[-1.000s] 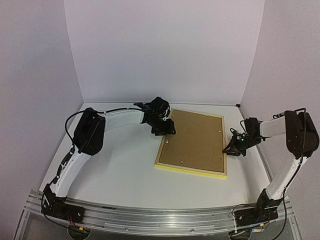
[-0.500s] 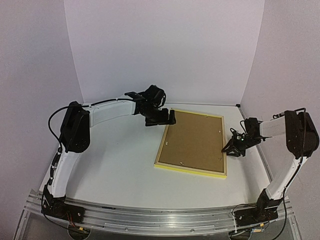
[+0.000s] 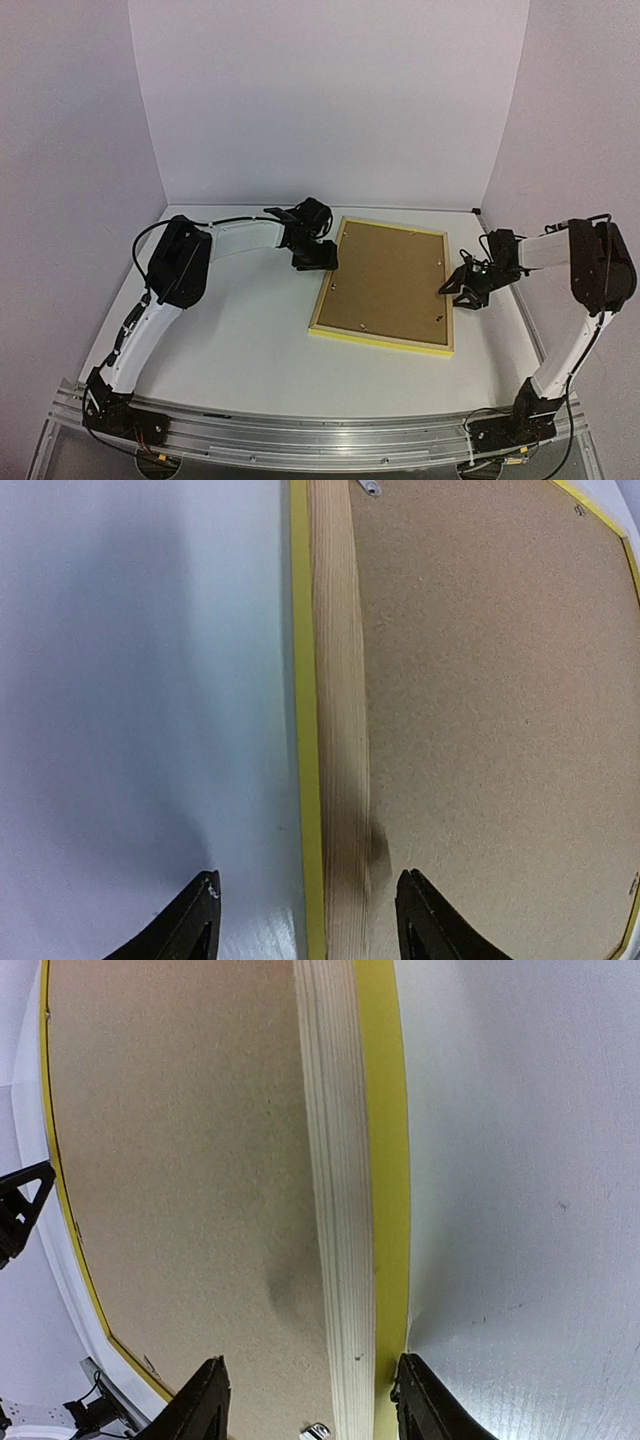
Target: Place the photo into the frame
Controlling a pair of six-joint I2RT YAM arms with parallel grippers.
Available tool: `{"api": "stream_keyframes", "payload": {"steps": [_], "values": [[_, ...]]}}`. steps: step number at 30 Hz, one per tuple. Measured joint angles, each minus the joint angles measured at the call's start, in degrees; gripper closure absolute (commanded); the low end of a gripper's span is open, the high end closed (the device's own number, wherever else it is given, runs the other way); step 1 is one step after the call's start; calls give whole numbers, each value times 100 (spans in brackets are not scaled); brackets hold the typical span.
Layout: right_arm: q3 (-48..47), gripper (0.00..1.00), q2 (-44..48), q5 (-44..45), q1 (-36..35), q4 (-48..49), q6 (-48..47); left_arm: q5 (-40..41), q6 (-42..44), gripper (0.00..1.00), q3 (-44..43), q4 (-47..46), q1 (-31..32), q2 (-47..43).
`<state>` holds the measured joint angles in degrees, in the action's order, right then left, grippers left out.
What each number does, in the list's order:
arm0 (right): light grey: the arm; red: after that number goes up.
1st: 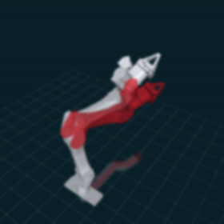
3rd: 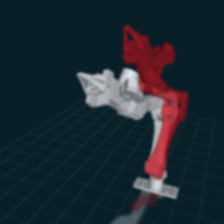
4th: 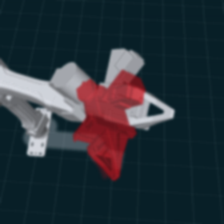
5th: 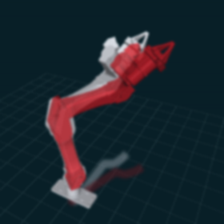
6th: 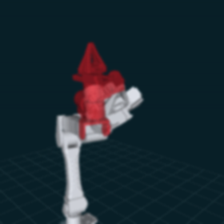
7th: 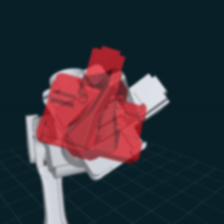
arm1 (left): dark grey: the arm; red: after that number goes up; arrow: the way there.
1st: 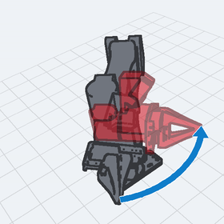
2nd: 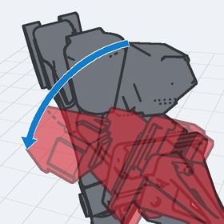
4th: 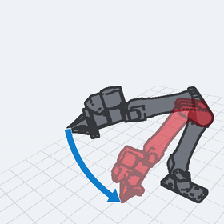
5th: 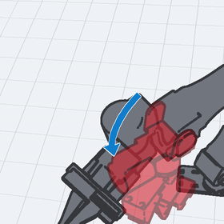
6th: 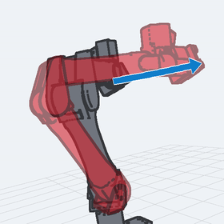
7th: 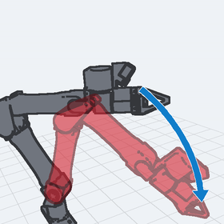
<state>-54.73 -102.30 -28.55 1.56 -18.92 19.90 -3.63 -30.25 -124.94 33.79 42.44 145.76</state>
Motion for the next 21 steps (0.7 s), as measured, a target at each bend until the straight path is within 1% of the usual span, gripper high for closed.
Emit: {"api": "stream_keyframes", "payload": {"steps": [2,4,5,9,10,14,16,18,21], "values": [[-112,46,-82,30,-2,-2,18,-42,34,49,-111,-102,0,101],[-218,47,-164,76,-20,-3,32,-70,42,58,-203,-147,2,158],[-270,49,-202,100,-30,-5,35,-69,39,64,-236,-164,4,183],[-472,60,-411,280,-150,-47,42,-45,29,96,-267,-195,4,278],[-517,62,-436,361,-194,-88,48,15,11,100,-277,-186,4,283],[-672,65,-529,640,-540,-156,66,418,73,100,-197,-251,-16,233],[-697,66,-533,792,-720,-136,68,583,77,100,284,-419,-24,-22],[-700,66,-533,889,-934,-106,69,733,-23,100,1060,-573,-23,-478],[-693,67,-533,899,-1234,-77,87,894,-325,100,2453,-829,-10,-1332]]}}
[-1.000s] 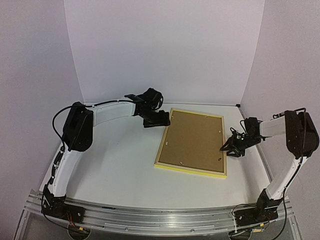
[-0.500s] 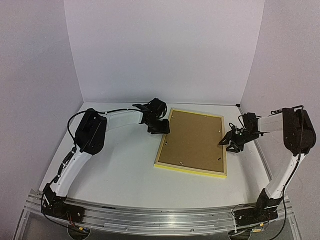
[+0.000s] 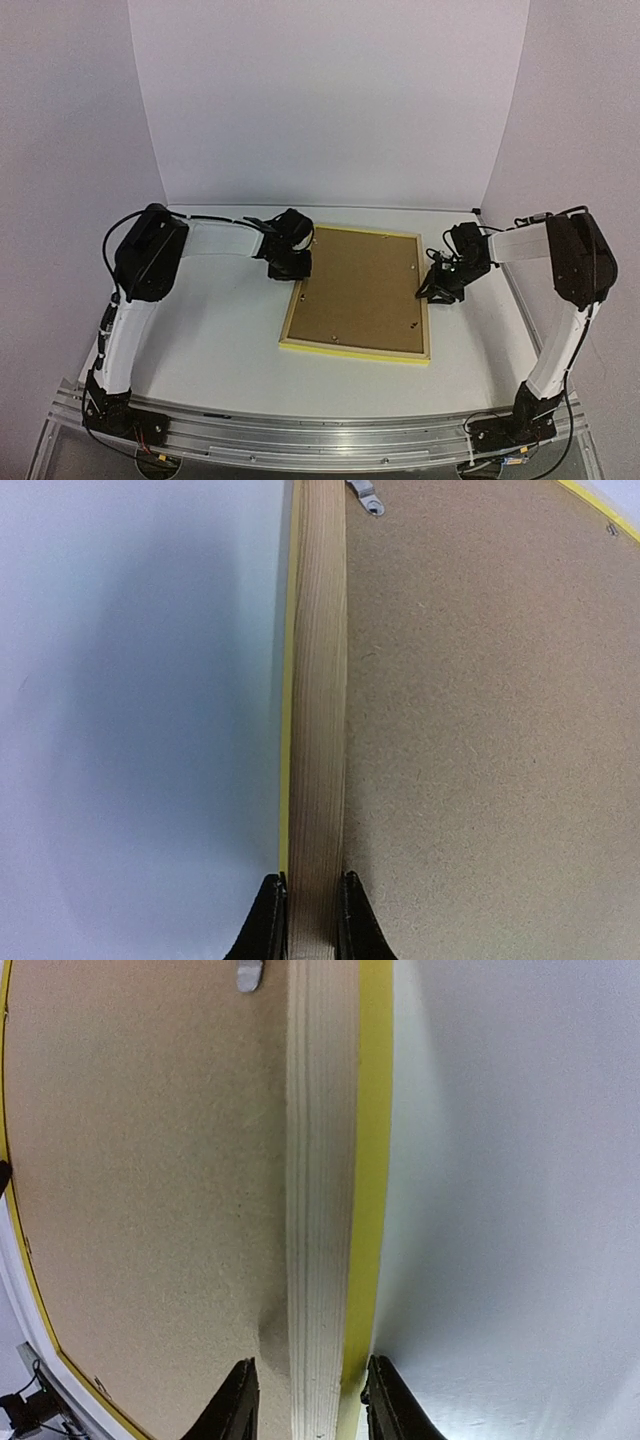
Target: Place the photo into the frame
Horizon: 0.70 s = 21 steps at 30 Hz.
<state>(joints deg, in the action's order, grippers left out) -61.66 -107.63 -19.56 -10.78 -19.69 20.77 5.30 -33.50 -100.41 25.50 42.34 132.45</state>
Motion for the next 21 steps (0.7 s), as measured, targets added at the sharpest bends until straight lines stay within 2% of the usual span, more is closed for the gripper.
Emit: {"api": "stream_keyframes", "payload": {"steps": [5,9,11,17,21], "values": [[140,63,43,-185,-321,121,30,113,-712,100,2162,-239,60,-1421],[177,57,84,-192,-479,145,6,195,-1180,100,3271,-234,156,-2237],[180,57,96,-169,-513,157,8,196,-1380,100,3715,-211,166,-2584],[120,47,116,9,-575,102,33,203,-1997,100,4551,-156,189,-3287],[-177,46,149,629,-714,-263,107,226,-2316,100,4895,-155,192,-3594]]}}
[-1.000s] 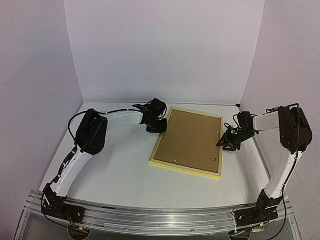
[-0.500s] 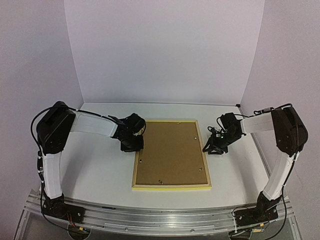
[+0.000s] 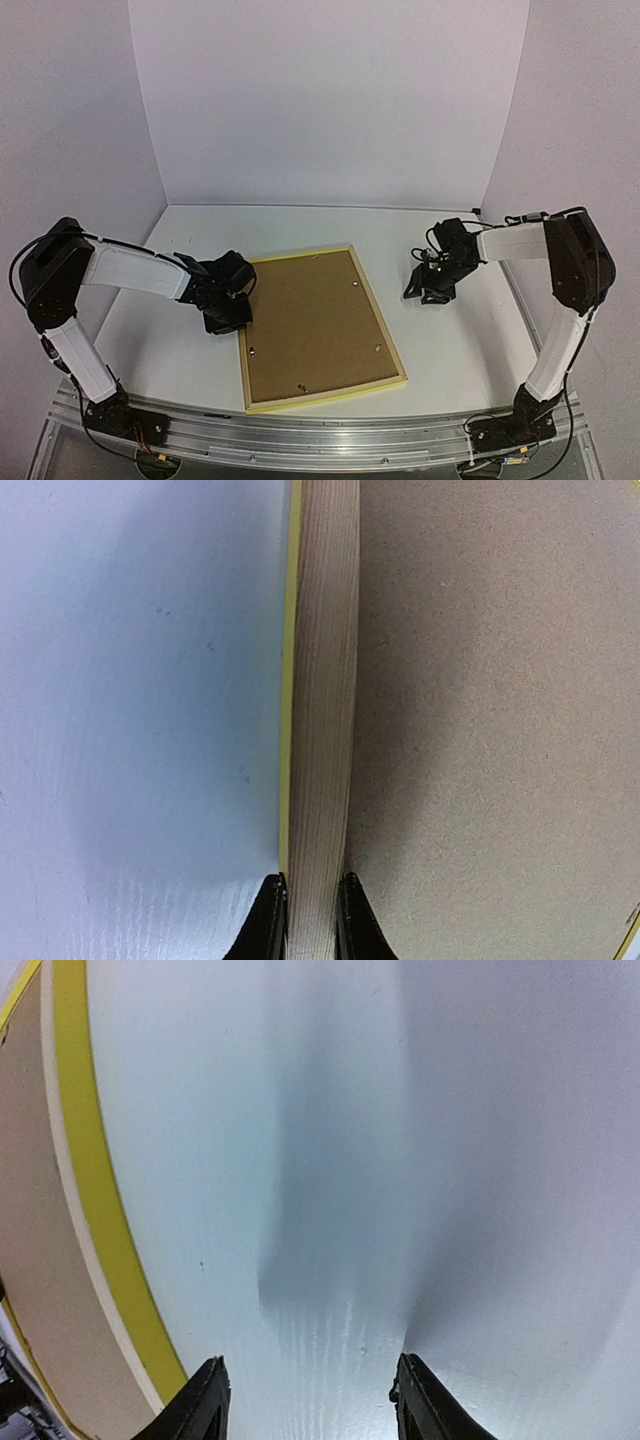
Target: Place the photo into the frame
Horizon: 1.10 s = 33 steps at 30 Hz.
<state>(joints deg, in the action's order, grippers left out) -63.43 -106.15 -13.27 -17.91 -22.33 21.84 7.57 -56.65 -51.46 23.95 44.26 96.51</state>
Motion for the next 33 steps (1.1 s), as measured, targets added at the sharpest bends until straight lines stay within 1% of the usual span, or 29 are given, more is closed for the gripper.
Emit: {"api": "stream_keyframes", "payload": {"steps": [4,8,11,13,15,16,17,18,22,24,25,29,33], "values": [[-423,46,239,696,-292,-308,47,10,-170,100,160,7,-1,-152],[-900,47,436,1080,-1013,-371,-132,-18,-201,100,211,-29,-1,-188],[-1336,54,301,1189,-1846,-386,-228,-98,-235,100,261,-124,-9,-211],[-1674,60,25,1151,-2344,-379,-140,-156,-301,100,355,-243,-17,-270],[-2003,63,-359,1015,-2752,-328,47,-216,-382,100,488,-383,-17,-361],[-2167,67,-592,911,-2924,-295,154,-250,-431,100,558,-443,-17,-415],[-2318,74,-825,801,-3077,-260,256,-282,-482,100,626,-485,-17,-470],[-2453,78,-1042,707,-3198,-234,367,-305,-528,100,684,-500,-17,-523],[-2921,85,-1790,371,-3518,-167,827,-369,-664,100,853,-589,-17,-657],[-3142,93,-2091,207,-3598,-118,1063,-394,-680,100,913,-670,-17,-692],[-3235,95,-2216,131,-3627,-98,1148,-402,-687,100,932,-696,-17,-702],[-3591,100,-2592,-188,-3719,-34,1480,-460,-707,100,998,-790,-19,-736],[-3853,100,-2868,-484,-3784,85,1696,-506,-743,100,998,-804,-21,-736]]}}
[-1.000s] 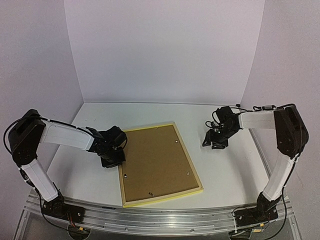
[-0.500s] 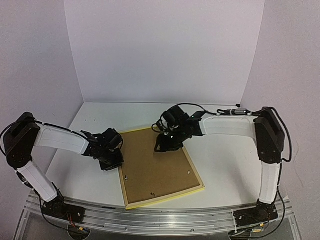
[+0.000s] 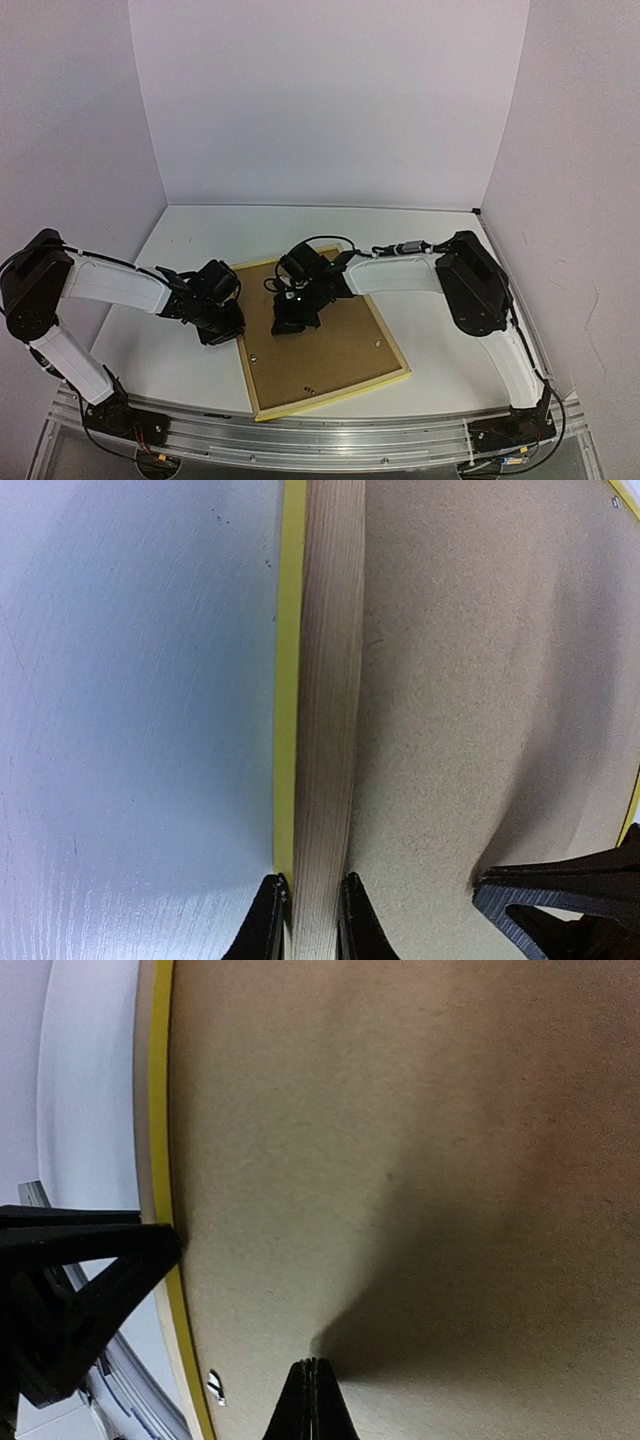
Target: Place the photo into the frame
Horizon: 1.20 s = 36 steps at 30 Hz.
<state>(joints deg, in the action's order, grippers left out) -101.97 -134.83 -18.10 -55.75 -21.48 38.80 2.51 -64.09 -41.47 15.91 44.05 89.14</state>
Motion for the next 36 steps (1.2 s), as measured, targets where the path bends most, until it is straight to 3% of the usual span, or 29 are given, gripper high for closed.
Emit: {"api": "stream_keyframes", "payload": {"steps": [15,36], "values": [[-154,100,-325,-1034,-326,393,307,-92,-61,100,0,-7,-19,1],[-154,100,-459,-1517,-369,609,255,-136,-184,100,26,-84,-24,7]]}}
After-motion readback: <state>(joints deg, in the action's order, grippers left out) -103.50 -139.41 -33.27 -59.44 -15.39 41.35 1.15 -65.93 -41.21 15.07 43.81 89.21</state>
